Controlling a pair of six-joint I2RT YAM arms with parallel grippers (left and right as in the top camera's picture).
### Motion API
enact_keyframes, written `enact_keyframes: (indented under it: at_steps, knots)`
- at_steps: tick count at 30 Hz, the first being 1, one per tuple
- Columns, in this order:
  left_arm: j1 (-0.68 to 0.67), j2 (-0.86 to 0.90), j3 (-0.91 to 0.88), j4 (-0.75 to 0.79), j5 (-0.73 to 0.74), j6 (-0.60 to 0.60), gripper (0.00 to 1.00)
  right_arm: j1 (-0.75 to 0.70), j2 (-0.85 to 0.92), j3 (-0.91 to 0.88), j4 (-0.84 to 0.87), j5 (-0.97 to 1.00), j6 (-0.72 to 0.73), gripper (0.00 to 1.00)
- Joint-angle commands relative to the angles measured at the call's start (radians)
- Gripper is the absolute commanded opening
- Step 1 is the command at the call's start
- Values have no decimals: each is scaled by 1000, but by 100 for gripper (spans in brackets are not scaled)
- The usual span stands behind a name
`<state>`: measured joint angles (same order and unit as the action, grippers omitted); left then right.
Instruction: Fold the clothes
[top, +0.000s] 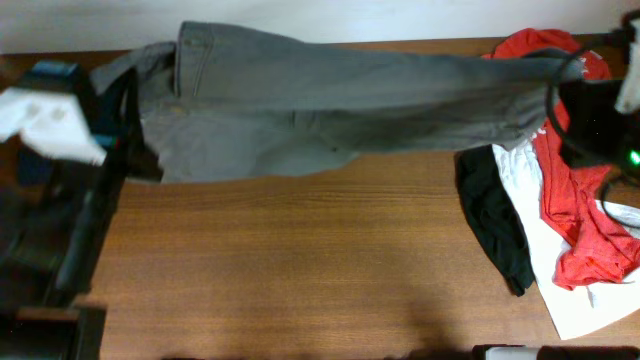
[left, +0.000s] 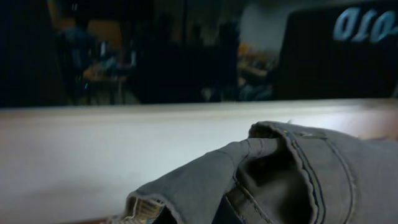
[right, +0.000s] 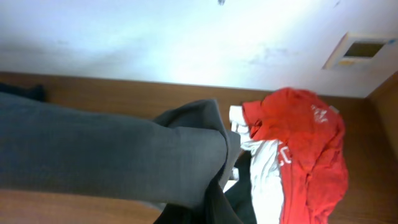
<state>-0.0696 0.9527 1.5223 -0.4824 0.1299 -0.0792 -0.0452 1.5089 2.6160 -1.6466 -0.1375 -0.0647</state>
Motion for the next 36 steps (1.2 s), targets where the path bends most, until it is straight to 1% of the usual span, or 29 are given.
enact_keyframes:
  at_steps: [1,6,11,13,16,21,22,24,27,29,33,35,36]
  knots:
    - [18,-80,21,10,68,-42,1,-22,-74,52,-18,72,-3,4]
    - [18,-118,21,-5,189,-79,1,-22,-159,53,-52,72,-3,4]
    - [18,-118,21,-34,274,-100,1,-22,-233,46,-52,80,0,4]
    - [18,-118,21,-59,275,-118,1,-22,-252,40,-52,80,2,4]
    - [18,-115,21,-138,262,-118,1,-22,-259,0,-52,83,13,4]
    - [18,-85,21,-239,119,-117,1,-22,-230,-151,-51,82,13,4]
    - [18,-60,21,-274,63,-117,1,-22,-200,-213,-51,82,14,4]
    - [18,-24,19,-301,34,-113,1,-22,-166,-261,-44,79,13,4]
    - [18,69,19,-328,1,-106,1,-21,-66,-325,-19,53,13,4]
    - [18,166,19,-329,-1,-100,1,-21,40,-354,16,38,12,4]
    - [18,316,19,-295,-13,-76,1,-21,203,-376,88,-2,8,4]
    - [18,396,19,-256,-21,-54,1,-21,273,-379,127,-40,-8,4]
    - [18,453,19,-221,-23,-37,1,-21,339,-380,167,-80,-10,4]
